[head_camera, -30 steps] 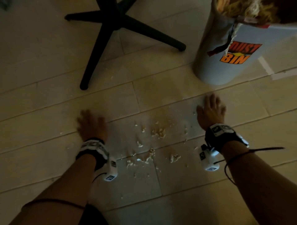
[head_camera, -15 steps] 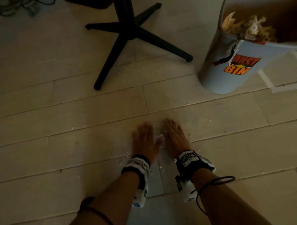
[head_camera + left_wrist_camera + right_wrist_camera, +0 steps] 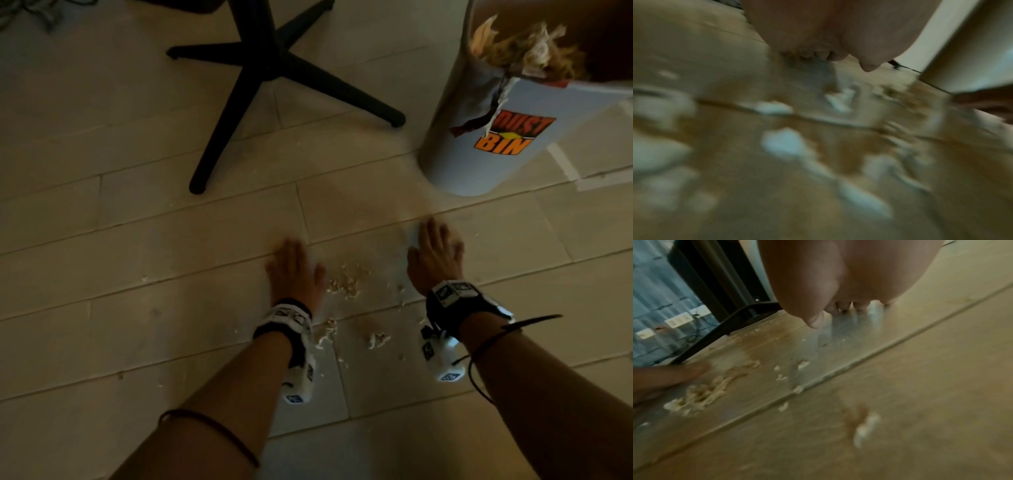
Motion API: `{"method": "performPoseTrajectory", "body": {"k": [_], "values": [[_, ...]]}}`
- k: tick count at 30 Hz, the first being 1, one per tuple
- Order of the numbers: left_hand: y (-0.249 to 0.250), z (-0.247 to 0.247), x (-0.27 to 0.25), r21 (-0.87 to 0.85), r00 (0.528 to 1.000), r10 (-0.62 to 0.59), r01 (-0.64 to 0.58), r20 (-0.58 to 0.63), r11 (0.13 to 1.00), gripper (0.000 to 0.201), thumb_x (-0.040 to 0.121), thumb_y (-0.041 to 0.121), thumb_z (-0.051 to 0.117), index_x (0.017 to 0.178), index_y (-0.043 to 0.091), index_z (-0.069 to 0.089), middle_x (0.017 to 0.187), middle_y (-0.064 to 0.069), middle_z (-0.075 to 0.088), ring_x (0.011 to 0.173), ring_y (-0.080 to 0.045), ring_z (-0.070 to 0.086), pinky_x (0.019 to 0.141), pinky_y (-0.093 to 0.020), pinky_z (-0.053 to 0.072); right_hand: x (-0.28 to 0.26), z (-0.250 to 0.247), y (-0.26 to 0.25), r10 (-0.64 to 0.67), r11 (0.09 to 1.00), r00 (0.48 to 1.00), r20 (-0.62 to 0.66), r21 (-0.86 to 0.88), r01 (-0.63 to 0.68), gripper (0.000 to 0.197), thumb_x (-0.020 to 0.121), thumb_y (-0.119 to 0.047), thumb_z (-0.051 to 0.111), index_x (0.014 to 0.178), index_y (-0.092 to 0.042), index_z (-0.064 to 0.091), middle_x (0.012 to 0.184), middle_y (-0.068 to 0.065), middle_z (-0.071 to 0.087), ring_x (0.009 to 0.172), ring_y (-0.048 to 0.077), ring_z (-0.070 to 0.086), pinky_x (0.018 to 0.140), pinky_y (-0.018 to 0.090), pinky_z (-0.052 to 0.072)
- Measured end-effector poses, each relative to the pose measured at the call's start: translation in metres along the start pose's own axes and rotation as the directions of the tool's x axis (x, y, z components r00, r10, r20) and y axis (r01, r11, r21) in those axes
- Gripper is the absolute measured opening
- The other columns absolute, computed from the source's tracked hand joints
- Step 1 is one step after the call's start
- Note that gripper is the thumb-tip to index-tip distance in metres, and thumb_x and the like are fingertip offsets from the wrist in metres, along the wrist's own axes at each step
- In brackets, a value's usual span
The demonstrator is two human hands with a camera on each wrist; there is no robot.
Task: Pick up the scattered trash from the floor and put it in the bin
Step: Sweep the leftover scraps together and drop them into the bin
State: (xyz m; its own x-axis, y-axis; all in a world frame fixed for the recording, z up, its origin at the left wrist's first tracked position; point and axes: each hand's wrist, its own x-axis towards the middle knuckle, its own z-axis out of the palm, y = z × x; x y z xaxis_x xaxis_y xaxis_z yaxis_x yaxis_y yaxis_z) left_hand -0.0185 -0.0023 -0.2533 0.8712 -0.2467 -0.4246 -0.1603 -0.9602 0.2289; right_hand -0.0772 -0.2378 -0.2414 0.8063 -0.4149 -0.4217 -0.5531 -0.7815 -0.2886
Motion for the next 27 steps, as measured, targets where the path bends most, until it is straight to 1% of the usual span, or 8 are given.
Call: {"method": "performPoseTrajectory", "body": {"k": [5,9,13,16,18,23,25,27], "values": [[0.056,0.025,-0.029,0.079,0.927,0.361,-0.37,0.104,0.926,0.062,0.098,0.038,0.018,0.153,0.014,0.004,0.162,-0.006,-0.003,0.149,-0.028,-0.007,0.119,-0.052,-0.003,0.002,0.009,-0.031,-0.241,0.966,0.97,0.032,-0.089,0.243,0.061,0.099,-0.015,0.032,0.155,-0.016,0.008,0.164,0.0,-0.002,0.151,0.023,-0.004,0.12,0.052,-0.002],[0.048,0.01,-0.019,-0.1,0.913,0.405,-0.408,-0.052,0.908,0.061,0.095,0.036,0.018,0.151,0.014,0.022,0.16,-0.007,0.016,0.148,-0.028,0.009,0.121,-0.041,0.001,-0.006,0.015,-0.029,-0.395,0.918,0.919,0.01,0.036,0.394,0.059,0.094,-0.004,0.037,0.15,-0.019,0.031,0.162,-0.001,0.018,0.15,0.018,0.008,0.122,0.043,0.001],[0.055,-0.021,0.027,-0.082,0.955,0.292,-0.295,-0.054,0.952,0.058,0.101,0.028,0.03,0.153,0.016,0.01,0.162,-0.001,-0.003,0.149,-0.024,-0.007,0.121,-0.043,-0.003,0.0,-0.005,-0.001,-0.091,0.97,0.979,-0.183,0.206,0.129,0.054,0.099,-0.009,0.032,0.152,-0.02,0.027,0.163,0.001,0.011,0.151,0.022,0.002,0.12,0.048,0.003],[0.078,-0.026,0.05,0.055,0.935,0.343,-0.349,0.094,0.936,0.061,0.102,0.034,0.024,0.154,0.017,-0.002,0.161,-0.001,-0.013,0.148,-0.024,-0.011,0.12,-0.045,-0.003,0.007,-0.021,0.028,0.142,0.972,0.984,-0.11,0.204,-0.117,0.055,0.103,-0.027,0.028,0.154,-0.015,0.011,0.164,0.005,-0.003,0.15,0.025,-0.005,0.12,0.052,0.001],[0.091,-0.017,0.049,0.14,0.91,0.377,-0.402,0.173,0.905,0.063,0.101,0.036,0.024,0.153,0.016,-0.004,0.161,-0.002,-0.015,0.148,-0.025,-0.012,0.12,-0.045,-0.004,0.006,-0.018,0.042,0.185,0.976,0.98,-0.074,0.13,-0.174,0.058,0.103,-0.033,0.027,0.155,-0.013,0.007,0.163,0.007,-0.005,0.15,0.026,-0.007,0.12,0.053,0.0],[0.093,0.019,-0.003,0.259,0.84,0.507,-0.542,0.193,0.799,0.064,0.099,0.038,0.027,0.153,0.014,0.003,0.162,-0.007,-0.004,0.149,-0.025,-0.007,0.119,-0.045,-0.005,-0.023,0.021,0.026,-0.034,0.999,0.996,-0.088,0.018,0.036,0.059,0.103,-0.029,0.029,0.154,-0.01,0.007,0.163,0.01,-0.002,0.15,0.027,-0.006,0.12,0.052,-0.001],[0.083,0.025,-0.024,0.206,0.783,0.595,-0.622,0.182,0.755,0.061,0.1,0.035,0.031,0.153,0.014,0.009,0.162,-0.006,0.004,0.149,-0.023,0.0,0.121,-0.042,-0.001,-0.043,0.035,0.01,-0.183,0.983,0.982,-0.048,-0.001,0.183,0.06,0.099,-0.033,0.02,0.154,-0.009,0.011,0.163,0.011,0.002,0.15,0.028,-0.003,0.12,0.05,-0.003],[0.06,0.024,-0.037,0.062,0.803,0.589,-0.595,0.09,0.802,0.057,0.101,0.033,0.031,0.153,0.015,0.016,0.161,-0.004,0.011,0.149,-0.022,0.008,0.121,-0.042,0.005,-0.057,0.043,0.002,-0.279,0.959,0.96,-0.04,0.035,0.28,0.072,0.089,-0.04,0.006,0.153,-0.01,0.017,0.162,0.01,0.008,0.15,0.026,0.002,0.12,0.044,-0.005]]}}
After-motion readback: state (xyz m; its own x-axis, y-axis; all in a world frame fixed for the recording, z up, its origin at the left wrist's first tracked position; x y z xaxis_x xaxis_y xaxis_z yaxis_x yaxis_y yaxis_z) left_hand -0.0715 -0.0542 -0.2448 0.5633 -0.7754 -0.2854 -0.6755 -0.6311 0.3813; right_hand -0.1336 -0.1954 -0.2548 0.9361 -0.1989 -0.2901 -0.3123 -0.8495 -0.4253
